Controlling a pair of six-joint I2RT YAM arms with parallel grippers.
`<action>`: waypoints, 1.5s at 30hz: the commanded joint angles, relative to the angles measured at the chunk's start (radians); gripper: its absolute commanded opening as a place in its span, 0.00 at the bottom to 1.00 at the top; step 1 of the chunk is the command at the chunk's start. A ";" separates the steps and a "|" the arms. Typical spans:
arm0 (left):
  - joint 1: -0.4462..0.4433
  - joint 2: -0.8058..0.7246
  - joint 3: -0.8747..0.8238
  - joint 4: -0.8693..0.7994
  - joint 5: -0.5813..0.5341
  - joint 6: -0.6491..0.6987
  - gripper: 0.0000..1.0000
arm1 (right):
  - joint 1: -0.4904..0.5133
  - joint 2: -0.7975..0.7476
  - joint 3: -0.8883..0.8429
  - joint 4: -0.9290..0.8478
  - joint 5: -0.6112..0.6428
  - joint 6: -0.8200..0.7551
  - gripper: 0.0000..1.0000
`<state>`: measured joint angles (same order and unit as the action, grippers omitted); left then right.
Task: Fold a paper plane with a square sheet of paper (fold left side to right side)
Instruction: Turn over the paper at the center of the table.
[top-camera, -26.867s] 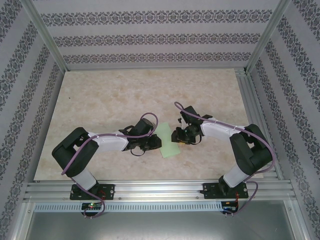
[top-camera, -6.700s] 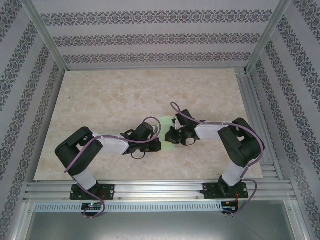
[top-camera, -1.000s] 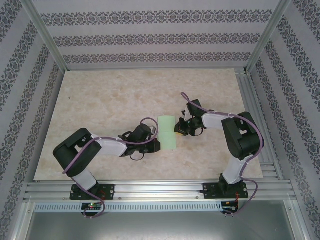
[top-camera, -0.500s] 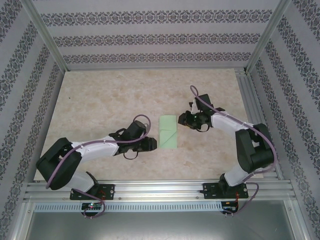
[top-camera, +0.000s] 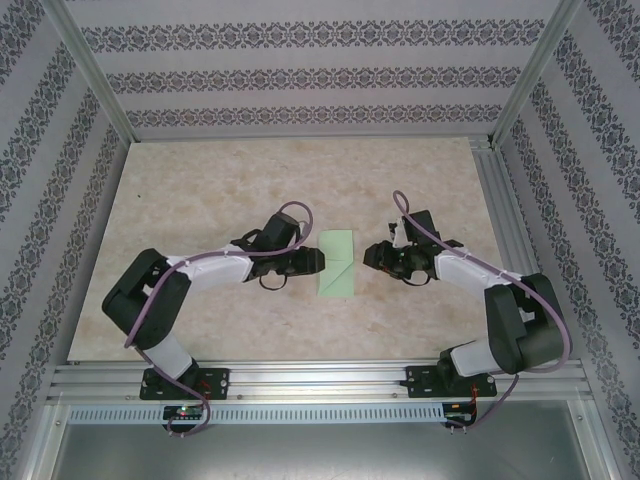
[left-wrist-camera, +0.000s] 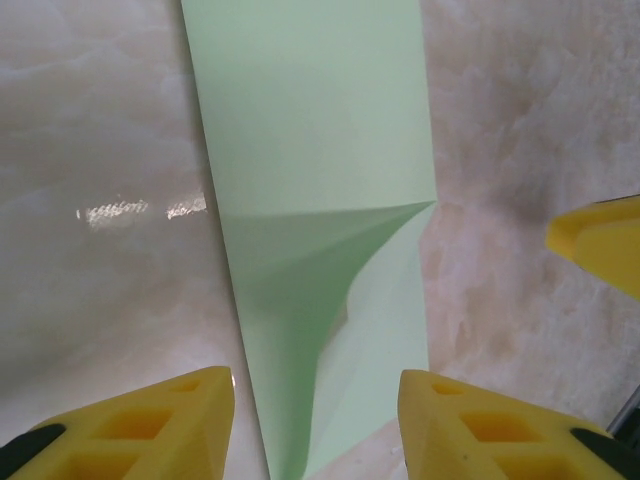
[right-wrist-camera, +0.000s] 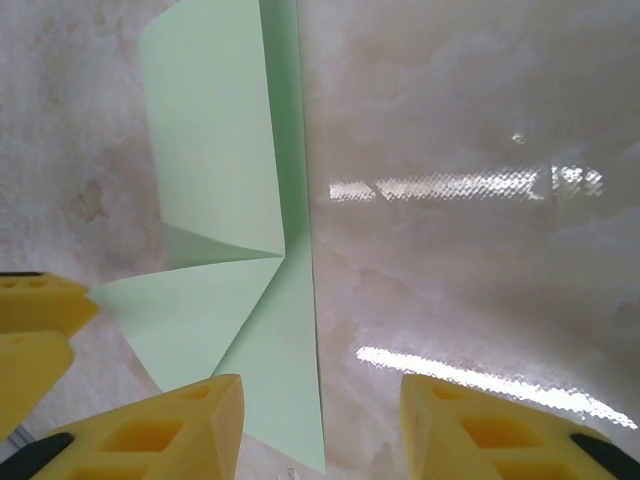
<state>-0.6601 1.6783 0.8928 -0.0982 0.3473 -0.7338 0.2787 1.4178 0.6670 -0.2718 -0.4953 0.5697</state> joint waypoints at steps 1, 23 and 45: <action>0.014 0.038 0.052 0.042 0.053 0.043 0.47 | -0.005 -0.038 -0.020 0.052 -0.027 0.011 0.47; 0.072 0.069 -0.003 0.213 0.146 -0.020 0.06 | 0.072 0.081 -0.084 0.380 -0.129 0.224 0.48; 0.079 0.072 -0.025 0.222 0.145 -0.023 0.08 | 0.171 0.316 -0.006 0.657 -0.170 0.439 0.42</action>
<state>-0.5957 1.7687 0.8795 0.0715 0.4854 -0.7433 0.4389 1.7103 0.6521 0.2775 -0.6395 0.9451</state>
